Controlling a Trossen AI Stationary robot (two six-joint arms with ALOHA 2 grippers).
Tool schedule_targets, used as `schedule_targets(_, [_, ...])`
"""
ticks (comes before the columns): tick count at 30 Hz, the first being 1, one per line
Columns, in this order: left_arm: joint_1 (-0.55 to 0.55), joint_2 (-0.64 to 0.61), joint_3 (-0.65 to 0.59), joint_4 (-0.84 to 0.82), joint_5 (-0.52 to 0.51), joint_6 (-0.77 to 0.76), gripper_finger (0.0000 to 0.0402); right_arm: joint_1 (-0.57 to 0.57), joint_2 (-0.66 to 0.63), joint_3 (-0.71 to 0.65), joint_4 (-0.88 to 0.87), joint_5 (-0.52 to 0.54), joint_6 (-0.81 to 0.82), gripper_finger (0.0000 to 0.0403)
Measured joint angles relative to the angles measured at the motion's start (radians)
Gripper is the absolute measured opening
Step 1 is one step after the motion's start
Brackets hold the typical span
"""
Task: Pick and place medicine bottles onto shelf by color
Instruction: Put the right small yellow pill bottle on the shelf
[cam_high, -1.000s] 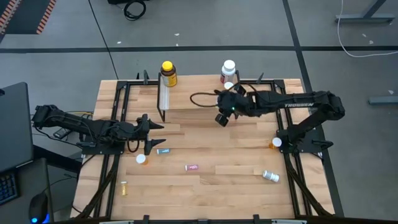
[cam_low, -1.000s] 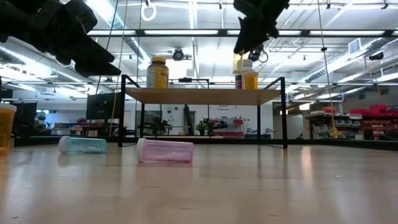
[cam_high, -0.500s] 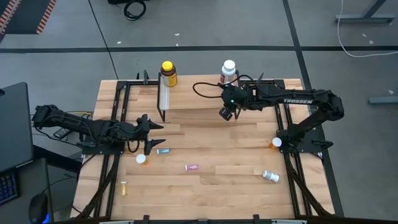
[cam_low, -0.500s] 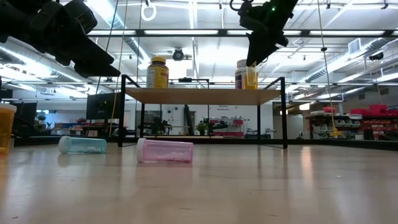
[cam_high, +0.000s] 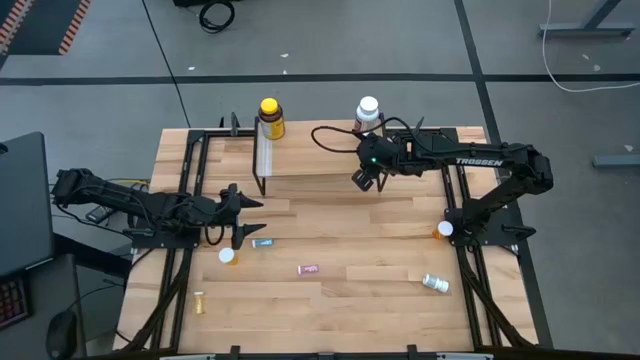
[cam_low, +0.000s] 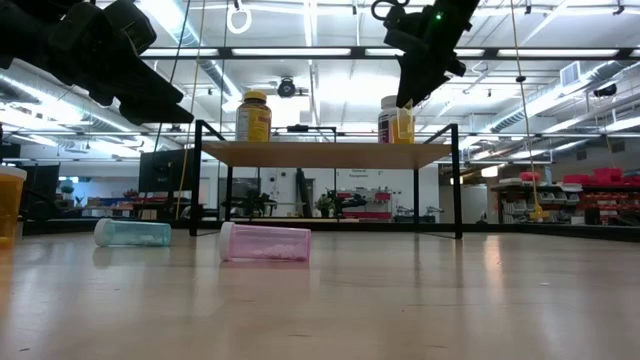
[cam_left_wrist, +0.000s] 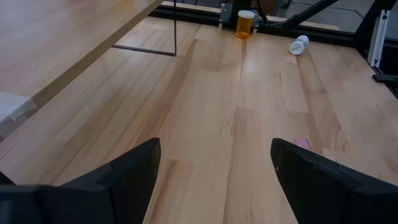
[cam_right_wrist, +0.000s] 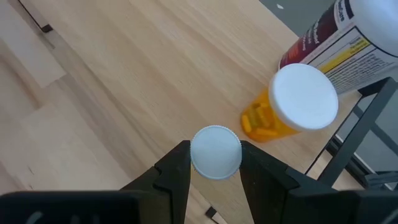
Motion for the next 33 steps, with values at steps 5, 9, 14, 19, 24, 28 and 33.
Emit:
schedule_targets(5, [0.0, 0.0, 0.0, -0.015, 0.0, 0.0, 0.0314, 0.0, -0.001, -0.013, 0.001, 0.018, 0.021, 0.0135])
schedule_targets(9, [0.0, 0.0, 0.0, -0.022, 0.0, 0.0, 0.0314, 0.0, -0.001, -0.038, 0.011, 0.018, 0.025, 0.0135])
schedule_targets(14, [0.0, 0.0, 0.0, -0.022, 0.0, 0.0, 0.0314, 0.0, -0.001, -0.049, 0.028, 0.021, 0.025, 0.0135])
schedule_targets(19, [0.0, 0.0, 0.0, -0.022, 0.0, 0.0, 0.0314, 0.0, -0.001, -0.049, 0.032, 0.021, 0.021, 0.0135])
schedule_targets(24, [0.0, 0.0, 0.0, -0.022, 0.0, 0.0, 0.0314, -0.002, -0.001, -0.049, 0.031, 0.026, 0.016, 0.0135])
schedule_targets(28, [0.0, 0.0, 0.0, -0.022, 0.0, 0.0, 0.0314, -0.01, -0.001, -0.049, 0.031, 0.027, 0.015, 0.0135])
schedule_targets(33, [0.0, 0.0, 0.0, -0.022, 0.0, 0.0, 0.0314, -0.022, -0.001, -0.049, 0.032, 0.029, 0.015, 0.0135])
